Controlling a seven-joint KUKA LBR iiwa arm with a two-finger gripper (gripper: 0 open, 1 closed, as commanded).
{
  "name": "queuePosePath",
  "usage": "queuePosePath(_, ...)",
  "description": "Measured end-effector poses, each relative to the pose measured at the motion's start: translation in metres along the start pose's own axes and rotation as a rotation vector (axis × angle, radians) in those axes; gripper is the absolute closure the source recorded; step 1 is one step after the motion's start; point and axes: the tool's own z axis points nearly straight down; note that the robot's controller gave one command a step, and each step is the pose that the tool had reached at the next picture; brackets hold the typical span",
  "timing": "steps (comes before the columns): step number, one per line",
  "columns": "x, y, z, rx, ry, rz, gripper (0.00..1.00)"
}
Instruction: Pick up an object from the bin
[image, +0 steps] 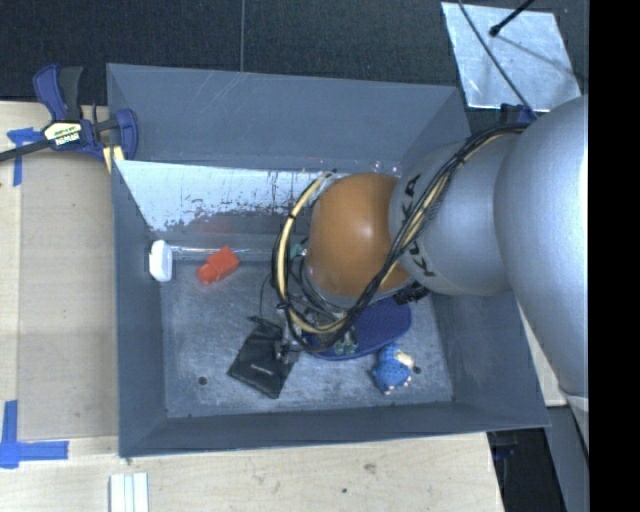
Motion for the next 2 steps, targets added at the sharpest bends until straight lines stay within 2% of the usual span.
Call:
queuePosePath(1,-0.023,-0.001,-0.098,-0.001,-0.011,-0.008,1.0)
queuePosePath(2,-0.043,-0.005,-0.167,0.0,-0.012,0.004,1.0)
